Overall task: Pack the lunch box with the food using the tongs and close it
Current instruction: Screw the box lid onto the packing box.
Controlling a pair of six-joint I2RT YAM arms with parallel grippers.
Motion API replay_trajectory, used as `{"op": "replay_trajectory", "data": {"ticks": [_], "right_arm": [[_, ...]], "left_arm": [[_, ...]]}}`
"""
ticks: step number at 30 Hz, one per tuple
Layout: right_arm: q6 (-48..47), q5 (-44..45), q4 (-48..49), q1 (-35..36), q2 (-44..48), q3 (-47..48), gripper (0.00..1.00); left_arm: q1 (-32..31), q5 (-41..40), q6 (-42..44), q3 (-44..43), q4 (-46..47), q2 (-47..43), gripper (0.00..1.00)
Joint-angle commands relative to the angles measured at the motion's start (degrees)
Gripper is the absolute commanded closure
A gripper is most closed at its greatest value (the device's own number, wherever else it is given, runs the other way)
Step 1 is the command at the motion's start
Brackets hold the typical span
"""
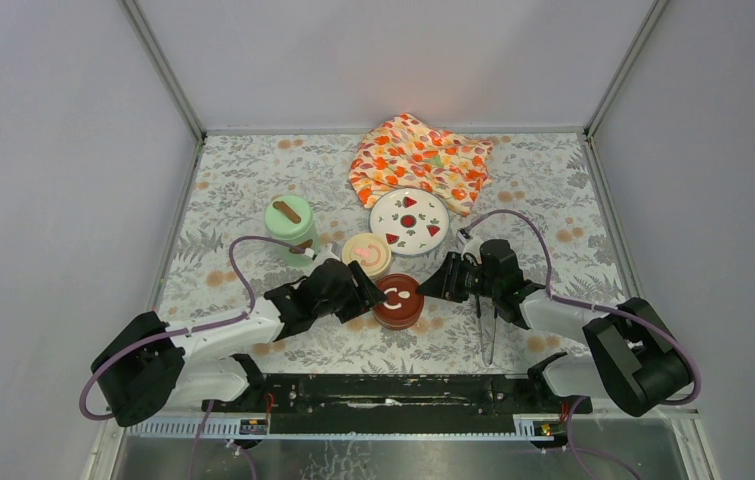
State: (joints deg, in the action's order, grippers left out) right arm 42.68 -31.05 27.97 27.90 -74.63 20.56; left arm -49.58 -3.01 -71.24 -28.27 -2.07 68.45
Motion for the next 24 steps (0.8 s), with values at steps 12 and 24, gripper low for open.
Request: {"op": "replay_trajectory", "data": {"ticks": [12,24], "right_arm": [[-0.87,-0.72,2.38,-0.27,-2.87,1.03,0.71],[-2.43,-0.47,-2.21,-0.21,-1.04,3.64,0.69]], "left_arm": [[-0.23,-1.04,0.93,-1.42,2.15,0.61,0.39],[-0.25,-0.55,1.02,-1.47,2.15,2.63,0.44]]}}
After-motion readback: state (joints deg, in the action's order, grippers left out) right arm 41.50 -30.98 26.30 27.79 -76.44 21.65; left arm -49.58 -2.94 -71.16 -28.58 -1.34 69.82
